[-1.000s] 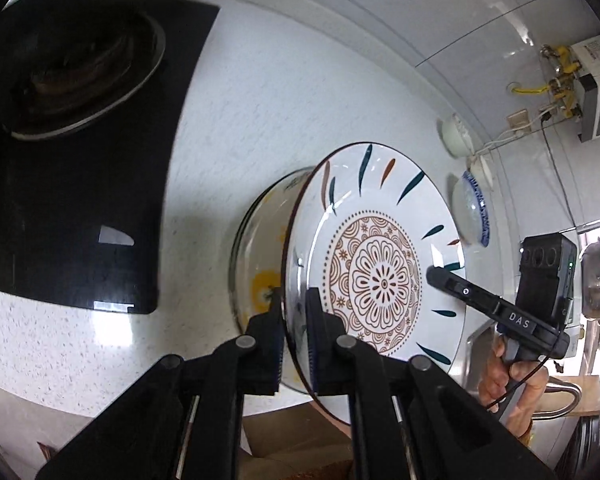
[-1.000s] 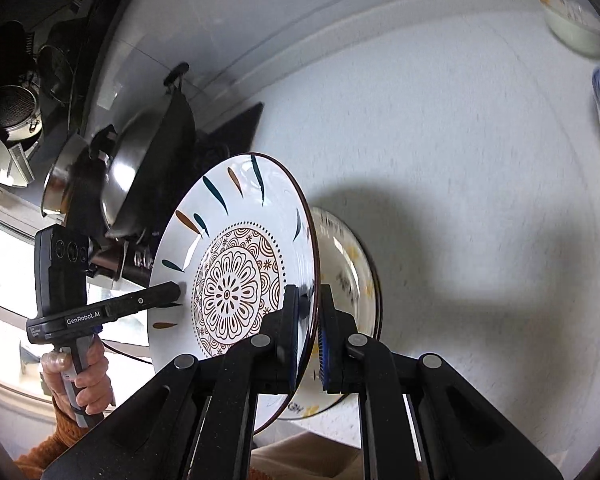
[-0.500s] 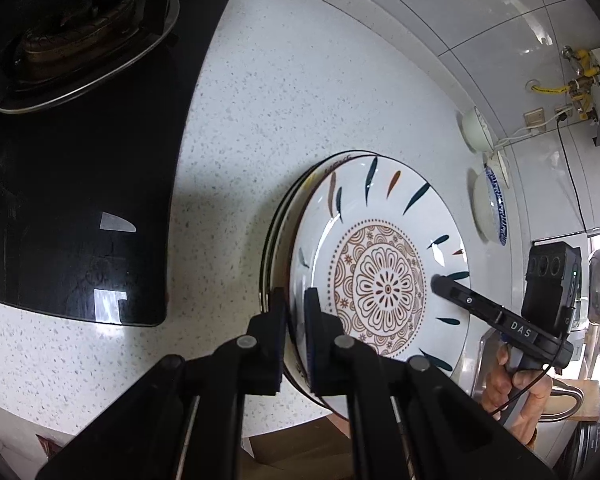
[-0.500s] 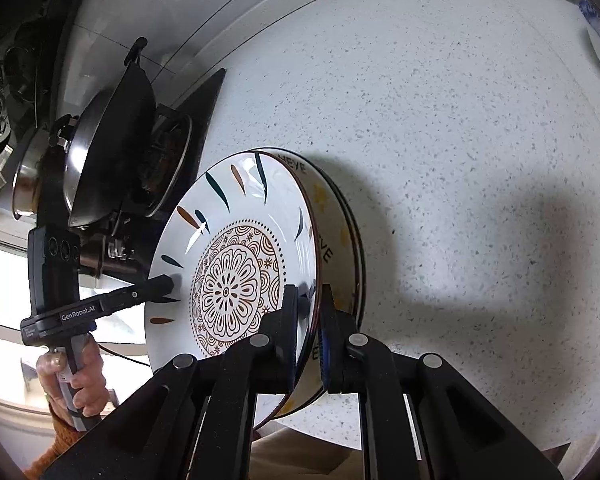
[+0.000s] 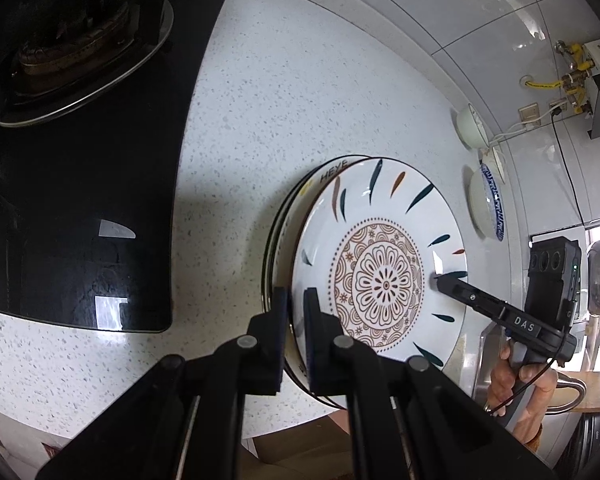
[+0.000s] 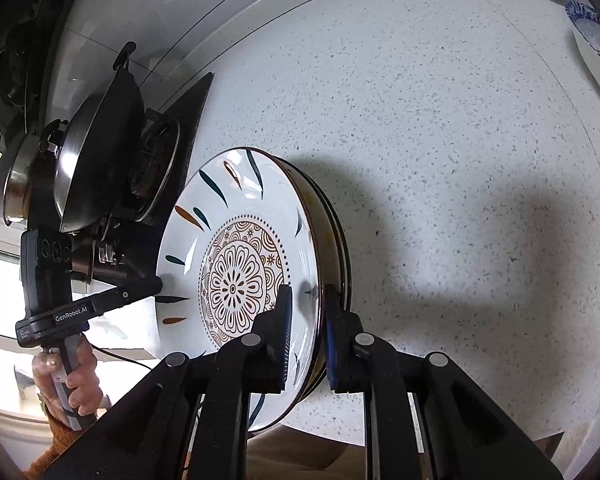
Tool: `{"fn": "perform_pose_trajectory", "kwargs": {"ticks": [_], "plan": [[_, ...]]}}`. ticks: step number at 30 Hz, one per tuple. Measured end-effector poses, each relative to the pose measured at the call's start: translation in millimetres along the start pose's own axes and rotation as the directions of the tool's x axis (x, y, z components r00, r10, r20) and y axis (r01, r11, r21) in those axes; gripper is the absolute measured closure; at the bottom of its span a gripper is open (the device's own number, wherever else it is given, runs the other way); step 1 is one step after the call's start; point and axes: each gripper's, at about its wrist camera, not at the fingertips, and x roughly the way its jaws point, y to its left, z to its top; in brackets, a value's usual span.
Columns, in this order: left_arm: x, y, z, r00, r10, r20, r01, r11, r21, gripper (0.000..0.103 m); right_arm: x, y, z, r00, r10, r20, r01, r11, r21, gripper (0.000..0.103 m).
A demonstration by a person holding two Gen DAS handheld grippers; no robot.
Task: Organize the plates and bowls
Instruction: 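Open both grippers and release the mandala plate on the stack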
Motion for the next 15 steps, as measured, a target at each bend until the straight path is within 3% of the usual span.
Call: {"fn": "perform_pose_trajectory", "kwargs": {"ticks": [15], "plan": [[-1.3,5.0,-3.5,0.999,-0.042,0.008,0.043,0.999,-0.017,0.096,-7.8,1.3,2.8,1.000,-0.010,0.002,0.010,1.000,0.020,0.086]]}}
